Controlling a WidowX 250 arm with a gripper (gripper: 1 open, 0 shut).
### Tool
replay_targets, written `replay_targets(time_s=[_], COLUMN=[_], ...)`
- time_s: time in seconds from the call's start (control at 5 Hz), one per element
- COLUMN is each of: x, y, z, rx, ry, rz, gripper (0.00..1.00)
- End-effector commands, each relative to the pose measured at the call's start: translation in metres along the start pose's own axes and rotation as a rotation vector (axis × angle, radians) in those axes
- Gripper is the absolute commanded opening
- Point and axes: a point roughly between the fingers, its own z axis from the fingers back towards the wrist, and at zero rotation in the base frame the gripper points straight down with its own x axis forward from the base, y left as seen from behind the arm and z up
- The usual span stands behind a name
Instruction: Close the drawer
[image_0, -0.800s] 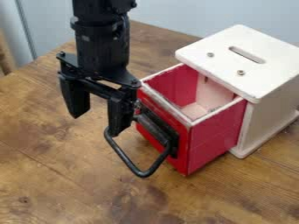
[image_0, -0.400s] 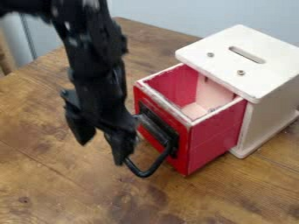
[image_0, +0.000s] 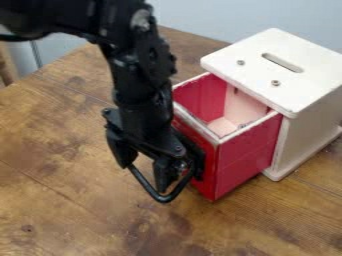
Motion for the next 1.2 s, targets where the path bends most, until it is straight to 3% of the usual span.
replay_targets(time_s=[0.0,0.4,1.0], x=[0.017,0.026,0.036], y=[-0.006,-0.011,-0.014], z=[0.009,-0.004,-0.019], rx=[-0.001,-0.002,-0.006], ry=[-0.057,-0.045,-0.057], rz=[-0.02,-0.036,-0.051], gripper=[1.0,1.0,1.0])
